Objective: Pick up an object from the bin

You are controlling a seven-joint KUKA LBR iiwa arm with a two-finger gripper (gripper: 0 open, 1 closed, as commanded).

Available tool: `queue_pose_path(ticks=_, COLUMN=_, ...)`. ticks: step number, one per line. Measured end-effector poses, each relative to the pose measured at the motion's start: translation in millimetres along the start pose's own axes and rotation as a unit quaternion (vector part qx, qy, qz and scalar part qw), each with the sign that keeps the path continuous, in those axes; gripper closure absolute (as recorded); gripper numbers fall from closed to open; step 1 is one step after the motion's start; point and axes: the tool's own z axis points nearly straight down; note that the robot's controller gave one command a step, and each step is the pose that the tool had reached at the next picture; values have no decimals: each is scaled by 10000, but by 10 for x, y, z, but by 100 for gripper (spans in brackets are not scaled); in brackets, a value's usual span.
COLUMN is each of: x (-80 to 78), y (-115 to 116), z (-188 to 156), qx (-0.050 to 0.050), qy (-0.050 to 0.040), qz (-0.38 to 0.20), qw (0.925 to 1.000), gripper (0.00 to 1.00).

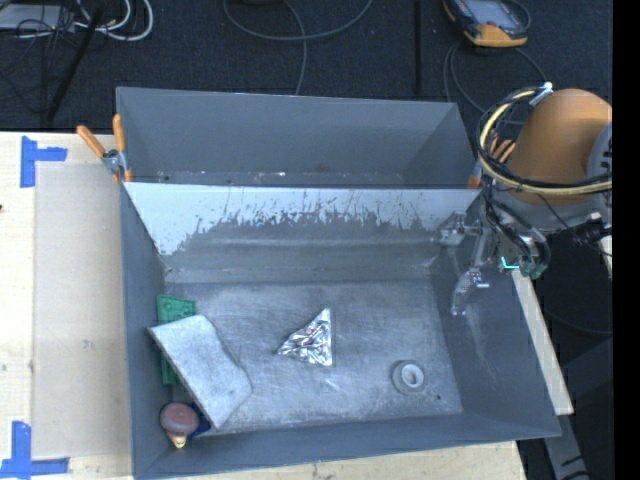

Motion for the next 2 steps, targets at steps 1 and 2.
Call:
queue_pose_path(ticks=1, x=629, y=850, z=806, qx=11, qy=-59, qz=-513, qw=9987, gripper=0)
queue_pose_path(ticks=2, x=1139, y=1848, z=799, qx=2, qy=-60, qz=-901, qw=9959, gripper=0)
